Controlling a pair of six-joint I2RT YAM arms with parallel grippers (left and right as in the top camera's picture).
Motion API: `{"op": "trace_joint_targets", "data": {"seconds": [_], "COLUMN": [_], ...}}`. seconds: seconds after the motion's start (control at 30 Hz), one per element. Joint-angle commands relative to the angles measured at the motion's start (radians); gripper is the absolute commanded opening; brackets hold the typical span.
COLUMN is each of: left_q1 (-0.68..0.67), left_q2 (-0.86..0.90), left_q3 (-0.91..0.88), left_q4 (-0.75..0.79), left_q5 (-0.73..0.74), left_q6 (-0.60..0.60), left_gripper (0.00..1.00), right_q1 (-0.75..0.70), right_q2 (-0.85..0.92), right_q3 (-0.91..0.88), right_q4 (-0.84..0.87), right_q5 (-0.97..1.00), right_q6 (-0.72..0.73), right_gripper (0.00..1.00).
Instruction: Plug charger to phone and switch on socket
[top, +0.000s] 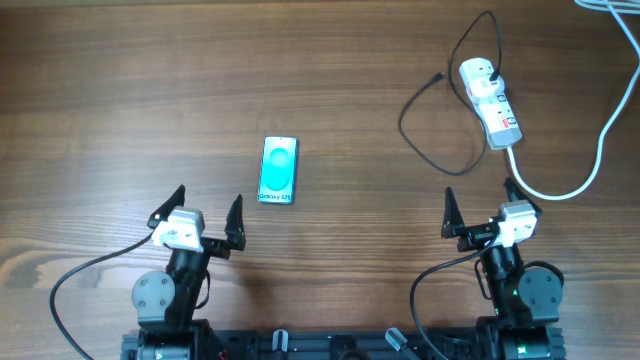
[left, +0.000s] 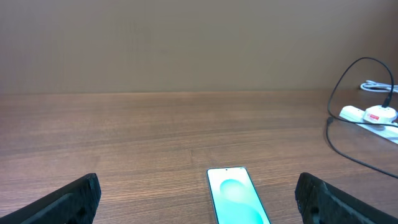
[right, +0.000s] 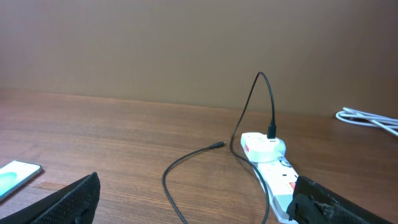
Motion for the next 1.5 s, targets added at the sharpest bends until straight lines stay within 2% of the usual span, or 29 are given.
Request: {"op": "trace_joint_targets", "data": {"seconds": [0.0, 1.47], "left_q1": [-0.005, -0.005], "left_q2": [-0.009, -0.009], "left_q3": [-0.005, -0.005], "left_q4": [-0.004, 0.030], "left_q5": [-0.010, -0.002], "left_q6": [0.016, 0.015], "left_gripper": [1.00, 1.00], "right_q1": [0.006, 0.006], "right_q2": [-0.008, -0.008], "right_q3": [-0.001, -0.001], "right_q4": [0.003, 0.003], "right_q5": [0.005, 0.005], "right_q6": [-0.017, -0.017], "right_gripper": [1.00, 1.00]}}
